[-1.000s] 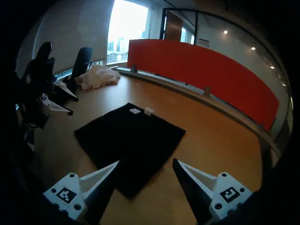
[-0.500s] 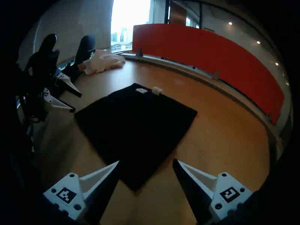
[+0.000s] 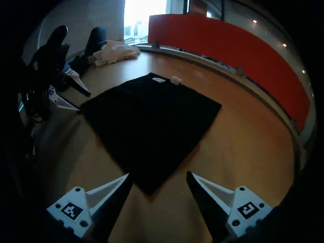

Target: Fold towel

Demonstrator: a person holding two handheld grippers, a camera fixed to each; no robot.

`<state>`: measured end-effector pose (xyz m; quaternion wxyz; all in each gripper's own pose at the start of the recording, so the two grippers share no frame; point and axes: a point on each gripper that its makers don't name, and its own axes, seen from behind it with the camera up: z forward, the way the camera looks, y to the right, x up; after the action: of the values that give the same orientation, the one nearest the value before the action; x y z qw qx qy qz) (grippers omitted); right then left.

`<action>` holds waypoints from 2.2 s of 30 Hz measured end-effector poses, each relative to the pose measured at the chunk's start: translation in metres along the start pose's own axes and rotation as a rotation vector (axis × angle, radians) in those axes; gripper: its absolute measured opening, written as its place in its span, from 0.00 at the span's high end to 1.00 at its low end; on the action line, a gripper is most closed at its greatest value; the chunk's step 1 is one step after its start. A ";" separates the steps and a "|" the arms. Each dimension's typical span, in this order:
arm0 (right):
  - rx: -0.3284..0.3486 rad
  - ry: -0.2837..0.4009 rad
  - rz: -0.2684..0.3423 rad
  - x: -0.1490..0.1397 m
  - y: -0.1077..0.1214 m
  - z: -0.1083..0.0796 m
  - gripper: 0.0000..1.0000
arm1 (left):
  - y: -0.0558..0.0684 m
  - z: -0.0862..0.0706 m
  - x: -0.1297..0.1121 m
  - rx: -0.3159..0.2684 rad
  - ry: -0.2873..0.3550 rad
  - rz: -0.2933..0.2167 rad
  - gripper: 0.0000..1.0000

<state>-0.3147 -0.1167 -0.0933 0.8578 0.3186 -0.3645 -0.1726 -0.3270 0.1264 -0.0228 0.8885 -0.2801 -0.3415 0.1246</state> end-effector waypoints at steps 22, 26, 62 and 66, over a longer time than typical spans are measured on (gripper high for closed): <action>0.079 -0.039 -0.005 -0.012 -0.008 0.001 0.35 | 0.005 0.006 -0.002 0.004 -0.043 0.018 0.10; 0.082 -0.042 -0.008 -0.013 -0.008 0.001 0.44 | 0.006 0.006 -0.002 0.004 -0.052 0.016 0.20; 0.061 0.007 0.075 0.008 -0.007 -0.030 0.84 | 0.026 -0.013 0.024 -0.006 -0.063 -0.104 0.85; 0.062 0.021 0.072 0.016 -0.010 -0.042 0.84 | 0.030 -0.026 0.028 -0.012 -0.062 -0.109 0.85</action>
<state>-0.2734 -0.1145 -0.1138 0.8569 0.3337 -0.3719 -0.1267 -0.2900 0.1521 -0.0411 0.8812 -0.2625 -0.3843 0.0827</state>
